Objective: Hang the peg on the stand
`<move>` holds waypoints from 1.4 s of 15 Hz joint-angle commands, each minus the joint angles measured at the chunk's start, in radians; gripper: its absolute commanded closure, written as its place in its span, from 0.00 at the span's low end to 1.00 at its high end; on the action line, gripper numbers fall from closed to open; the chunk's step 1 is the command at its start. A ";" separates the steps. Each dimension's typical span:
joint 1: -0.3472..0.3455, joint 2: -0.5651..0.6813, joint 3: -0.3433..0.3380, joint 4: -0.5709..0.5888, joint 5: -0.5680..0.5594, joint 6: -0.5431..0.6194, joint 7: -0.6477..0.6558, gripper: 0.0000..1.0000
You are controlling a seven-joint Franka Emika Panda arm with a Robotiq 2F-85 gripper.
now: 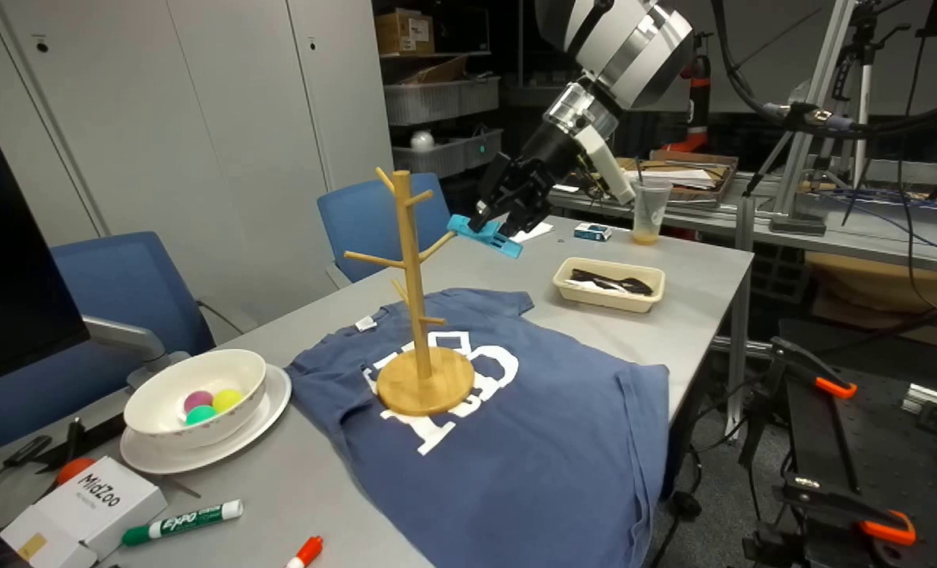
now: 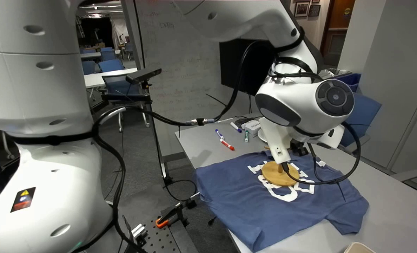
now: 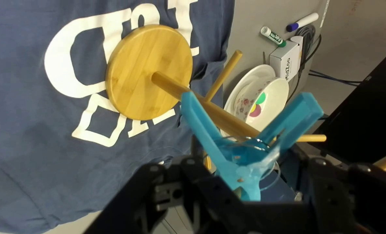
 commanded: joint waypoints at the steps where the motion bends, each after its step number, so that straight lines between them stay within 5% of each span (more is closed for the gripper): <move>1: 0.028 0.007 -0.011 0.004 0.022 -0.004 -0.025 0.67; 12: 0.062 0.035 -0.001 0.018 0.027 0.002 -0.019 0.67; 14: 0.065 0.037 -0.001 0.018 0.020 0.005 -0.018 0.17; 17: 0.068 0.040 -0.002 0.017 0.015 0.005 -0.015 0.02; 21: 0.069 0.045 -0.002 0.015 0.012 0.004 -0.015 0.00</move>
